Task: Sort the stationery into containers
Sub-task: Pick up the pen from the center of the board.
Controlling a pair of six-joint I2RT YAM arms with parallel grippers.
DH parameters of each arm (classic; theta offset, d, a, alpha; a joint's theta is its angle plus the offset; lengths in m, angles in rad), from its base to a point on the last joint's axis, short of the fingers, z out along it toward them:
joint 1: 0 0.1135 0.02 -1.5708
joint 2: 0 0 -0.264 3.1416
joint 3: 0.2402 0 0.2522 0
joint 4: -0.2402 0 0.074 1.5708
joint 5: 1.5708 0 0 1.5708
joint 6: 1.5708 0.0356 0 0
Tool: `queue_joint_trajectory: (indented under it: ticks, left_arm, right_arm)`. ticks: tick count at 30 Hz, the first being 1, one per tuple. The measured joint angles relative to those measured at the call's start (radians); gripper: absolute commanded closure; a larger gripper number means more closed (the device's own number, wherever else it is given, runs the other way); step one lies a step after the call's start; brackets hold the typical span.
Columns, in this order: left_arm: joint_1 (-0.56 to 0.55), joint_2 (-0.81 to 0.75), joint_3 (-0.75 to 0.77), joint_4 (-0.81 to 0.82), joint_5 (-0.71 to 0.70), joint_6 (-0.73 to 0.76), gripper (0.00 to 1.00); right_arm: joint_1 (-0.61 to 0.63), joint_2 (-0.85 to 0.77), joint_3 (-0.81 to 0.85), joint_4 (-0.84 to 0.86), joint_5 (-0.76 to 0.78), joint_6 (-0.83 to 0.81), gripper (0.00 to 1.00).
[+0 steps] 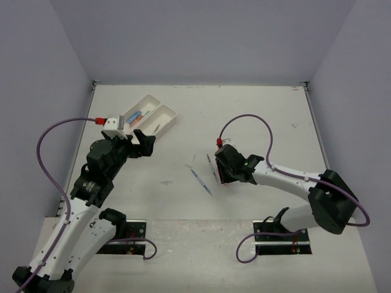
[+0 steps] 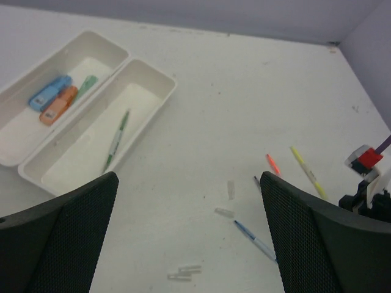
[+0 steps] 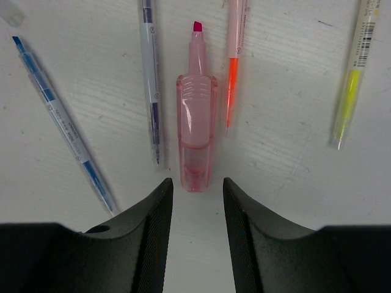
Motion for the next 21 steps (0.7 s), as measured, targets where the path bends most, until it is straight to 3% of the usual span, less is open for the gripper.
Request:
queue_joint_trajectory:
  ticks: [11,21]
  left_arm:
    - [0.000,-0.080,-0.053,-0.132,-0.058,-0.033,0.00]
    - [0.000,-0.104,-0.053,-0.153,-0.062,-0.033,0.00]
  right_arm:
    - [0.002,0.047,0.021,-0.021,0.000,0.025,0.60]
    - [0.002,0.113,0.063,-0.027,-0.002,0.029,0.62]
